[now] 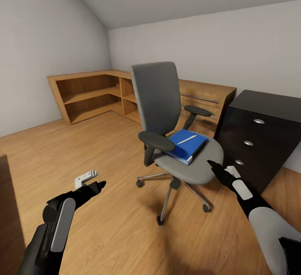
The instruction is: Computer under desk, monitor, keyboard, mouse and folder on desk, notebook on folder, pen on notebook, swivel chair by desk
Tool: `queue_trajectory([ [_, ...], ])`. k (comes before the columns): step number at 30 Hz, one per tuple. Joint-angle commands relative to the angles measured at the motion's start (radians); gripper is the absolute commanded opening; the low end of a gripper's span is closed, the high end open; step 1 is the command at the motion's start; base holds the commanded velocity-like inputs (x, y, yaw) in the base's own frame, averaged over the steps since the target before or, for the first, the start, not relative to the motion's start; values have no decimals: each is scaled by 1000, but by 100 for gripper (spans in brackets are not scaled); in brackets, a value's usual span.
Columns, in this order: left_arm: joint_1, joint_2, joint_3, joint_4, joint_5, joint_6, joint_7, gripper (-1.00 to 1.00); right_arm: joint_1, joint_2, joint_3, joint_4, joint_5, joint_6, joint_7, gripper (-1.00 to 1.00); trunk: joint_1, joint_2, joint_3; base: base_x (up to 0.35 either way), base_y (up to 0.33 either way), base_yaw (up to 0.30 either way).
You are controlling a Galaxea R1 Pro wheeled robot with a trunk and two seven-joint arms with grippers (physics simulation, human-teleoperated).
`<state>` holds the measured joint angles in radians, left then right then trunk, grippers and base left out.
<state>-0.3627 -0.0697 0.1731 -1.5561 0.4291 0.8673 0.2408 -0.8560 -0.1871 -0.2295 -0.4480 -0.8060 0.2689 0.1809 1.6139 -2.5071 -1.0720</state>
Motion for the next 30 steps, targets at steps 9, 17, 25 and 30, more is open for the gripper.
queue_trajectory([
  [9, -1, -2, -9, 0, 11, 4, 8, 100, 0, 1, -1, 28, 4, 6, 2, 100, 0, 0, 3, 68, 0, 188],
  [17, -1, -1, -83, 15, 10, 4, 9, 100, 0, 3, 0, 29, 4, 6, 2, 100, 0, 0, 8, 294, 0, 246],
  [25, -1, -1, -201, 36, 11, 6, 12, 100, 0, 2, -1, 29, 5, 4, 2, 100, 0, 0, 9, 194, 0, 71],
  [30, -1, -1, -203, 36, 11, 6, 13, 100, 0, 1, -2, 30, 5, 4, 4, 100, 0, 0, 9, -54, 0, 0],
])
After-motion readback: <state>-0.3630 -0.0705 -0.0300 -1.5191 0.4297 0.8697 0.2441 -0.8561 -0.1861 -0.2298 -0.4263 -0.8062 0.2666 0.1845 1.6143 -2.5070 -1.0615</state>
